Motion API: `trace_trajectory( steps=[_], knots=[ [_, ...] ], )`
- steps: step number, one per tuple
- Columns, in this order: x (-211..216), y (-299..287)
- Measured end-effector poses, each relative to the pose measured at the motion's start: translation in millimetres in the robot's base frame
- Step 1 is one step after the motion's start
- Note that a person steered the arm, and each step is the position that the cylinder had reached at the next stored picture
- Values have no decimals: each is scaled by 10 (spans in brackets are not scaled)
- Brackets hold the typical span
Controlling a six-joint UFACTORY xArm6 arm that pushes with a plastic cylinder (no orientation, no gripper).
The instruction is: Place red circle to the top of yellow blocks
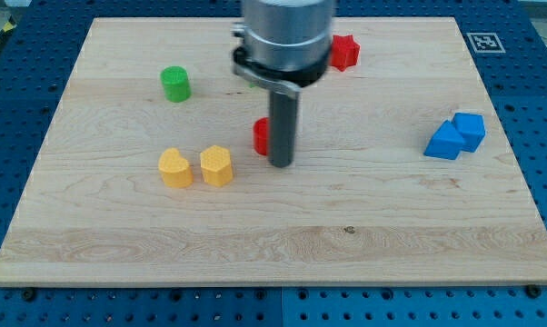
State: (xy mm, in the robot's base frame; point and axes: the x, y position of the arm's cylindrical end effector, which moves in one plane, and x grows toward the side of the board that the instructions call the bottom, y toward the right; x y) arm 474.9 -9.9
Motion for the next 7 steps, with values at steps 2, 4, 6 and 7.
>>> trace_trajectory(
  steps=[2, 4, 6, 7],
  knots=[
    [-209, 959],
    [-309, 380],
    [-314, -337],
    [-744, -143]
  ],
)
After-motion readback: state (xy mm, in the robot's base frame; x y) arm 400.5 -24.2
